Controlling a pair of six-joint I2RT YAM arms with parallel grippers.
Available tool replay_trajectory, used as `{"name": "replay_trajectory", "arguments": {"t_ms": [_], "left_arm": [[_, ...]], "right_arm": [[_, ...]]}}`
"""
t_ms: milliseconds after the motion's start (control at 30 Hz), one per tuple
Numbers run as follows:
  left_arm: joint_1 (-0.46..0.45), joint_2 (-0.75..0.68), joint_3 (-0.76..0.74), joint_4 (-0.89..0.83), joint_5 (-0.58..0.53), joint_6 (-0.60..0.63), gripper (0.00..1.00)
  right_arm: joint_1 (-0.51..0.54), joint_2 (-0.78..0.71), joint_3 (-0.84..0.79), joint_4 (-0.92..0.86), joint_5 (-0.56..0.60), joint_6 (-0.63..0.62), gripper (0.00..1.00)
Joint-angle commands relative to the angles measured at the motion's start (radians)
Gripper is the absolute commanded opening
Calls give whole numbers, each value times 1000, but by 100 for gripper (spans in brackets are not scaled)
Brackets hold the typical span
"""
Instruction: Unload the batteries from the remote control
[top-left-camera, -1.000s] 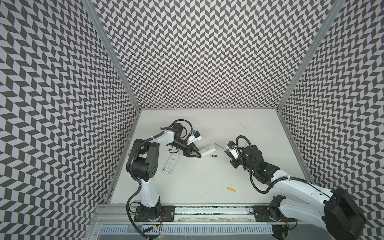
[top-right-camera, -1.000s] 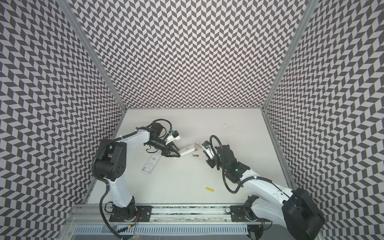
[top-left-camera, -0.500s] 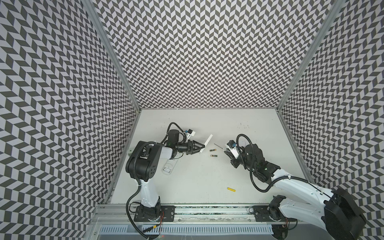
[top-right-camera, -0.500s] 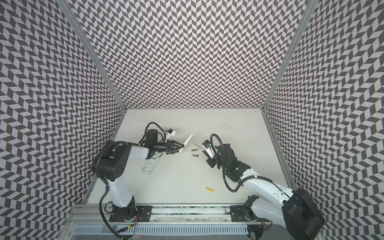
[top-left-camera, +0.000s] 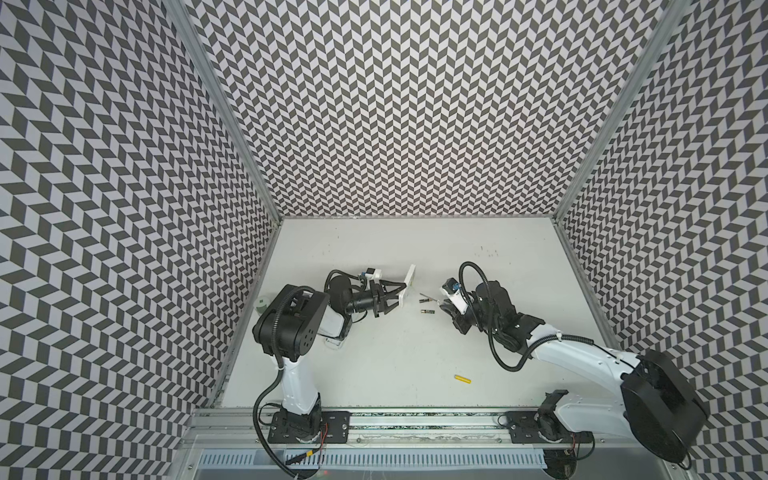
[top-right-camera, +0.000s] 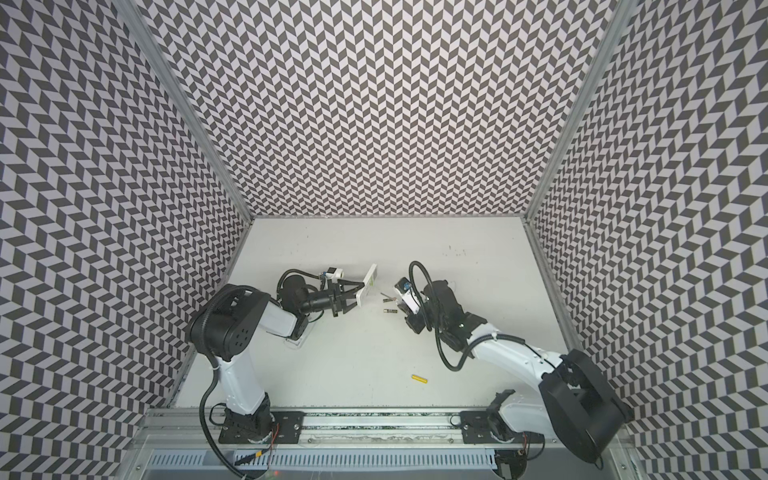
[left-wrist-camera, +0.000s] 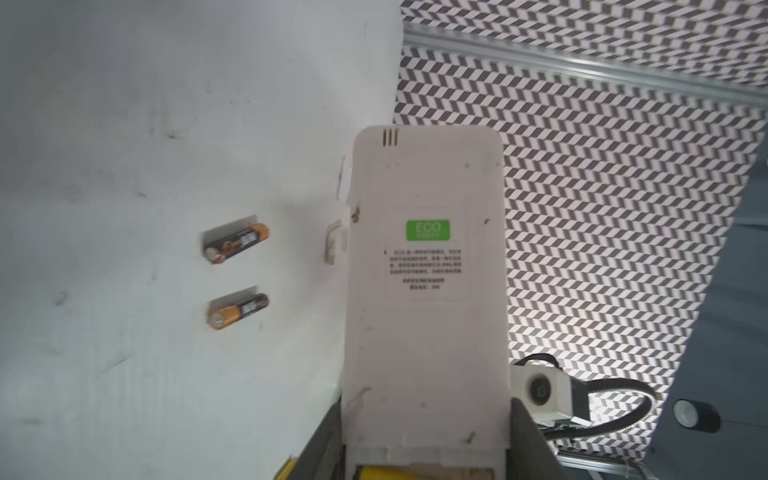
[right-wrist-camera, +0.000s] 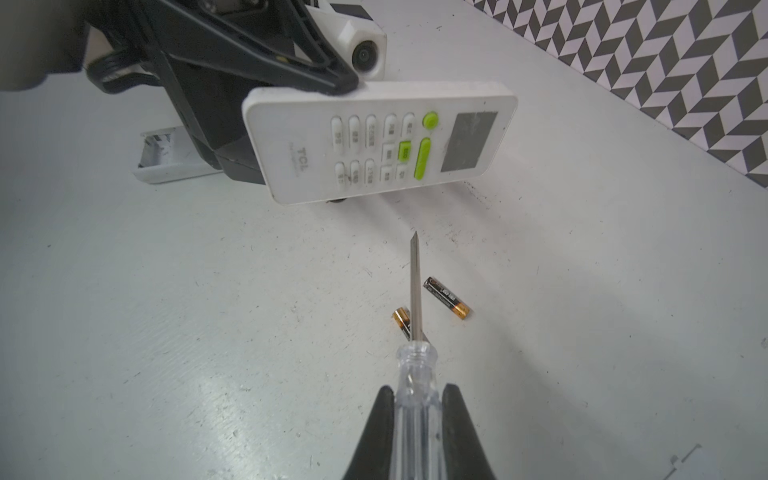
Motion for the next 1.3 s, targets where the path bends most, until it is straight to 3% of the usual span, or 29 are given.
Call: {"name": "replay_trajectory", "arguments": {"t_ms": [0, 167, 267, 333, 467, 533, 633, 700, 767, 833, 900, 1000, 1167, 1267], "left_arm": [[-34, 40, 30, 469, -162, -310, 0], [-42, 79, 92, 506, -201, -451, 0], [-49, 128, 108, 506, -194, -445, 0], [-32, 138, 145, 504, -149, -379, 0], [-1, 47, 128, 305, -50, -109, 0], [4, -18, 149, 25, 38, 125, 0], [5, -118, 220, -555, 79, 596, 0], [14, -161, 345, -1085, -3, 997, 0], [27, -188, 452, -1392, -174, 1278, 0], [44, -224, 495, -1513, -344, 1429, 0], [54, -260, 496, -1564, -532, 1504, 0], [58, -310, 400, -1512, -753, 1515, 0], [20, -252, 363, -1475, -841, 1518, 0], [-15, -161, 420, -1513, -899, 1521, 0]], "right_arm": [[-3, 22, 27, 78, -20, 30, 0], [-2, 15, 50, 55, -7, 45, 0], [-3, 8, 43, 59, 42, 51, 0], [-3, 11, 54, 40, 50, 46, 0], [-4, -4, 33, 37, 109, 38, 0], [-7, -7, 24, 33, 145, 31, 0], [-17, -9, 7, 59, 199, 24, 0], [-36, 5, -16, 116, 218, 43, 0], [-57, 47, -12, 170, 195, 58, 0], [-73, 107, 14, 211, 163, 64, 0], [-98, 175, 49, 265, 136, 90, 0], [-138, 280, 116, 292, 114, 139, 0], [-165, 379, 124, 384, 151, 225, 0], [-180, 418, 110, 421, 153, 280, 7]]}}
